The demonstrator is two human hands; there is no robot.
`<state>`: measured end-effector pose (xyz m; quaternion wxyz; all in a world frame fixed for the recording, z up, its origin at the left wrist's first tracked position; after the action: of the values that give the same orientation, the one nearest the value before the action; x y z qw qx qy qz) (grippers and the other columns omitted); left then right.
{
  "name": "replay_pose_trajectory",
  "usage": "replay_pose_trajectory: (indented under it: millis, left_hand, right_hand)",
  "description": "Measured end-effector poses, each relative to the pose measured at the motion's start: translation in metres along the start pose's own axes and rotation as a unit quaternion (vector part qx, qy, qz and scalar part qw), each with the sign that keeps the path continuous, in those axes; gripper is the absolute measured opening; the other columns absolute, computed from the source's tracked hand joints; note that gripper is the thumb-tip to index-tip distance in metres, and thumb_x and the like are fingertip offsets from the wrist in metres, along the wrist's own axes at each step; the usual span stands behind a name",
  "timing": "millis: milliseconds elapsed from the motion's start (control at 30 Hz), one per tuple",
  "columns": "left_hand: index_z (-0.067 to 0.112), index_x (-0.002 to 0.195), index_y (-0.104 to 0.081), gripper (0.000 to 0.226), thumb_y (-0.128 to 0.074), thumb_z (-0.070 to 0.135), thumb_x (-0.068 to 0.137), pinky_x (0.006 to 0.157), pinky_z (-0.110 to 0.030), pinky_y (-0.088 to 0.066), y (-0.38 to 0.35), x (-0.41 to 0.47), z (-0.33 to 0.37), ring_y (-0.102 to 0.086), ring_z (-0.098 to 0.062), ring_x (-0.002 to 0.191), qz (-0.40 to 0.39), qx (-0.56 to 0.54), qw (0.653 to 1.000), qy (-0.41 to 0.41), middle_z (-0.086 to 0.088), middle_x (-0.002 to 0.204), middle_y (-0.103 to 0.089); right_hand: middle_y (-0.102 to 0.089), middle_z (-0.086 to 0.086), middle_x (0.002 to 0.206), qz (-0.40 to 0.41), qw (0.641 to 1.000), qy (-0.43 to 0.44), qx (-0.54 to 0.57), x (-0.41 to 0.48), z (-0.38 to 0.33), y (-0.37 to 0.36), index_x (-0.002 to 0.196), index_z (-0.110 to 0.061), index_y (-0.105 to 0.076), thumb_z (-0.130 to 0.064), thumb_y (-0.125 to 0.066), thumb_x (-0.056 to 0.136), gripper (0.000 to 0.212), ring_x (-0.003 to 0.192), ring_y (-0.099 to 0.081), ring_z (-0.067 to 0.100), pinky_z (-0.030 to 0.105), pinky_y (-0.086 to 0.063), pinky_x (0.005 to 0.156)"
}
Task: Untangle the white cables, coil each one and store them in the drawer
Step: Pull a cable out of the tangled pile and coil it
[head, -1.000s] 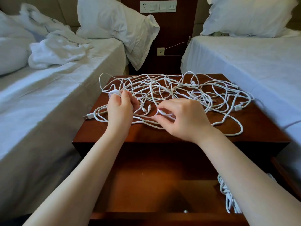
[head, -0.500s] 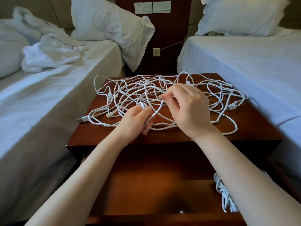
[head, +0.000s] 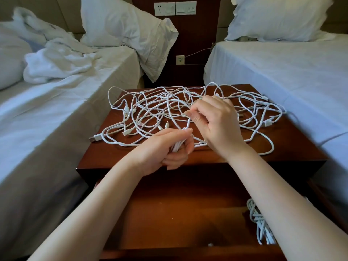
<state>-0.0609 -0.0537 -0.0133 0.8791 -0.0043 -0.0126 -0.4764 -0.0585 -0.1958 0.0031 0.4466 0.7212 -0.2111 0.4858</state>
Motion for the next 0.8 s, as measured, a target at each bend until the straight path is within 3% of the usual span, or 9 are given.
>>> replay_pose_trajectory:
  millis: [133,233,333,467,600,700,800]
  left_hand:
    - [0.01,0.066,-0.053,0.044,-0.029,0.03,0.097,0.041,-0.02,-0.032,-0.002,-0.002,0.004,-0.027,-0.009,0.038,-0.031,-0.076,0.996,-0.035,0.006,0.042,-0.032]
    - [0.009,0.068,-0.052,0.043,-0.028,0.027,0.098,0.039,-0.017,-0.033,-0.003,-0.002,0.008,-0.029,-0.007,0.037,-0.059,-0.143,0.985,-0.075,0.006,0.043,-0.032]
    - [0.01,0.07,-0.052,0.037,-0.035,0.03,0.096,0.038,-0.016,-0.032,0.002,-0.002,0.016,-0.026,-0.007,0.037,-0.065,-0.214,0.966,-0.132,0.005,0.045,-0.027]
    - [0.012,0.068,-0.053,0.039,-0.031,0.032,0.093,0.037,-0.018,-0.033,0.014,-0.003,0.02,-0.027,-0.006,0.035,0.015,-0.262,0.947,-0.187,0.007,0.042,-0.029]
    - [0.013,0.067,-0.055,0.044,-0.027,0.034,0.095,0.042,-0.019,-0.031,0.02,-0.005,0.02,-0.033,-0.004,0.038,0.11,-0.27,0.934,-0.205,0.009,0.044,-0.036]
    - [0.014,0.066,-0.057,0.048,-0.023,0.026,0.097,0.044,-0.02,-0.033,0.018,-0.006,0.021,-0.033,-0.005,0.04,0.17,-0.266,0.924,-0.217,0.008,0.046,-0.036]
    - [0.011,0.072,-0.05,0.041,-0.023,0.024,0.1,0.047,-0.02,-0.034,0.021,-0.006,0.02,-0.032,-0.007,0.042,0.247,-0.232,0.913,-0.229,0.007,0.047,-0.035]
  right_hand:
    - [-0.059,-0.004,0.07,-0.049,0.996,-0.029,0.069,-0.003,-0.003,-0.004,0.078,-0.008,-0.063,-0.033,-0.043,0.1,0.038,0.068,-0.055,0.018,0.04,-0.043,0.067]
    - [-0.053,-0.009,0.068,-0.085,0.99,-0.051,0.105,-0.008,-0.005,-0.007,0.08,-0.009,-0.062,-0.033,-0.037,0.1,0.04,0.063,-0.051,0.013,0.033,-0.039,0.063]
    - [-0.057,0.0,0.065,-0.117,0.986,-0.038,0.112,-0.012,-0.007,-0.012,0.084,-0.008,-0.062,-0.031,-0.034,0.098,0.039,0.057,-0.052,0.02,0.034,-0.043,0.054]
    - [-0.055,0.003,0.061,-0.166,0.982,0.02,0.084,-0.021,-0.025,-0.023,0.103,-0.014,-0.055,-0.022,-0.035,0.094,0.023,0.048,-0.05,0.024,0.03,-0.039,0.047]
    - [-0.058,0.003,0.061,-0.194,0.978,0.033,0.072,-0.023,-0.038,-0.031,0.099,-0.023,-0.039,-0.016,-0.042,0.092,0.011,0.046,-0.049,0.022,0.026,-0.03,0.054]
    - [-0.06,0.002,0.062,-0.191,0.98,0.031,0.057,-0.021,-0.039,-0.03,0.099,-0.017,-0.05,-0.014,-0.045,0.094,0.008,0.047,-0.041,0.016,0.027,-0.032,0.056]
    - [-0.068,0.005,0.079,-0.277,0.96,0.006,0.047,-0.022,-0.042,-0.032,0.113,-0.012,-0.056,-0.017,-0.043,0.102,0.018,0.06,-0.058,0.022,0.033,-0.042,0.067]
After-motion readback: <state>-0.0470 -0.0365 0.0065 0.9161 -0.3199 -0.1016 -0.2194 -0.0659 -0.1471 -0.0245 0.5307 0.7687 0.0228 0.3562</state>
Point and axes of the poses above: each hand's wrist, its own x-axis towards the middle knuckle, its own y-axis out of the back of the hand, z = x × y, the point moved 3 cm from there along x, towards the middle knuckle
